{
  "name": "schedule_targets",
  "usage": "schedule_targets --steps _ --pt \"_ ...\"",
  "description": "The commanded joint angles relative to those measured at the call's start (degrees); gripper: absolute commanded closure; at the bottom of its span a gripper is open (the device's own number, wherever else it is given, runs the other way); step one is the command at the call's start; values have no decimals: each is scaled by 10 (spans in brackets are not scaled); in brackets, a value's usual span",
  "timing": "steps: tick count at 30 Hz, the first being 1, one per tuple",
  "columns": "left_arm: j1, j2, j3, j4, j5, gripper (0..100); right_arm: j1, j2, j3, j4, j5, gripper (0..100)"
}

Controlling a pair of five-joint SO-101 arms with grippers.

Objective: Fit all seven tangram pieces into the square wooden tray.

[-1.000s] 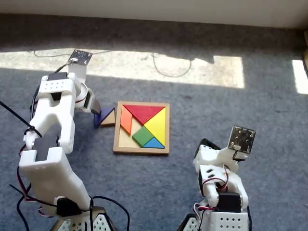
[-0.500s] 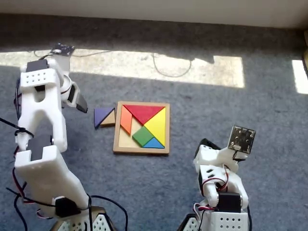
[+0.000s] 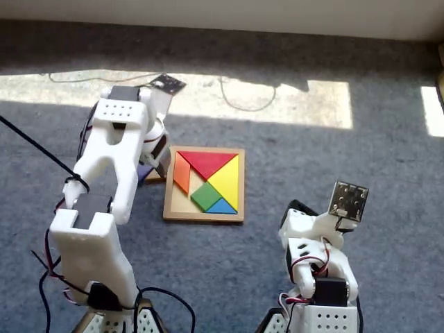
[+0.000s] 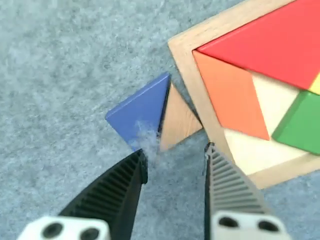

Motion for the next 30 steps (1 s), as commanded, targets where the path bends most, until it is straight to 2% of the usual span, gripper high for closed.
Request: schedule_targets --steps 1,7,13,16,22,26,30 --pt "13 -4 31 -61 -5 817 6 -9 68 1 7 994" --pt "13 -4 87 -115 -7 817 6 -9 68 1 7 994" --pt "24 -3 121 -116 -10 817 6 -9 68 1 7 994" --pt "48 -4 126 -113 -39 821 6 -9 68 1 7 994" --pt "84 -4 126 -113 -40 821 6 -9 68 1 7 994" --pt "76 -4 126 -113 -41 819 6 -9 68 1 7 994" --pt "36 -3 125 -115 -44 819 6 -9 68 1 7 994"
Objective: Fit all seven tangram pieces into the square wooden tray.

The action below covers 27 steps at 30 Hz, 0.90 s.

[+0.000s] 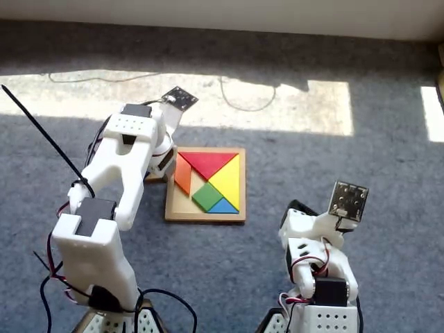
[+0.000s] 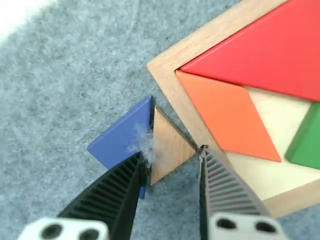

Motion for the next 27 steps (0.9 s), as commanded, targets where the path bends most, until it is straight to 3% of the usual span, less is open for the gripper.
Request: schedule_targets --steps 1,8,13,27 --pt "-25 3 9 0 -8 818 6 -9 68 1 7 994" --pt "-74 2 6 0 -43 819 6 -9 68 1 7 994" --pt "-73 0 6 4 -44 821 6 -9 68 1 7 994" --pt "37 2 7 -1 -40 821 6 -9 68 1 7 994"
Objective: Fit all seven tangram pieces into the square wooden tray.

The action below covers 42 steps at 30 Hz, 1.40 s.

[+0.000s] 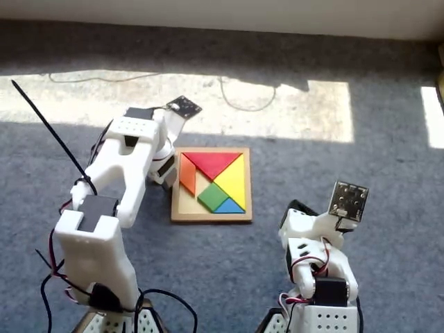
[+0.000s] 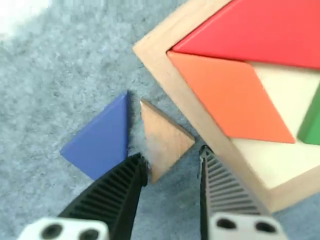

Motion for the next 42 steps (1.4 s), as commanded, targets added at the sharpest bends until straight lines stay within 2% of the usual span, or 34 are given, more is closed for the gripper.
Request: schedule_targets --steps 1,7,11,16,21,31,37,42 --pt "33 -4 -2 -4 0 819 6 -9 68 1 7 994" --pt "30 -4 -2 -29 1 818 6 -9 68 1 7 994" --pt "29 -7 -3 -46 77 816 6 -9 68 1 7 994" --pt "15 -9 -3 -47 130 720 6 -9 68 1 7 994" --pt "3 -4 -15 -44 153 710 6 -9 68 1 7 994" --pt "3 14 -15 -37 151 828 6 -9 68 1 7 994" --pt "3 20 -26 -21 150 864 6 -9 68 1 7 994" --pt "6 15 -49 29 150 870 6 -9 68 1 7 994"
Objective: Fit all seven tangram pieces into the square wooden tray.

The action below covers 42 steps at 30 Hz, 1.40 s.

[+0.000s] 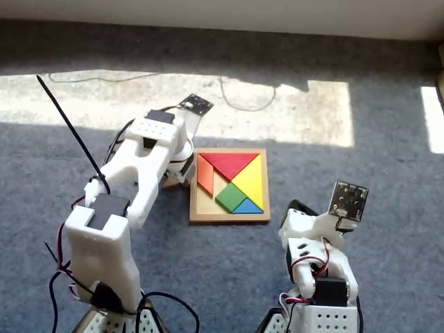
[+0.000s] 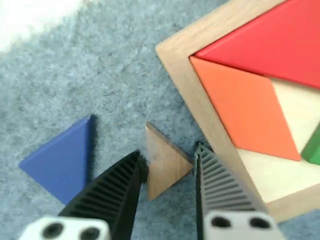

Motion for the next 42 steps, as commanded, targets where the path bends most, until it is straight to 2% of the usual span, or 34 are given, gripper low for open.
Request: schedule_targets --steps 1,7,12,16,22,29,36,40,42 --pt "-10 -6 -35 40 -1 870 6 -9 68 1 7 994" --pt "-7 -7 -83 92 -1 874 6 -9 68 1 7 994" --pt "33 -16 -131 164 4 874 6 -9 68 1 7 994" --pt "82 -48 -130 175 60 874 6 -9 68 1 7 994" --pt "132 -55 -134 164 164 870 6 -9 68 1 7 994" --pt "142 -24 -134 114 268 870 6 -9 68 1 7 994" --pt "143 -17 -134 77 323 870 6 -9 68 1 7 994" --pt "145 -21 -135 61 330 867 6 -9 68 1 7 994" --pt "150 -17 -135 57 329 828 6 -9 68 1 7 994"
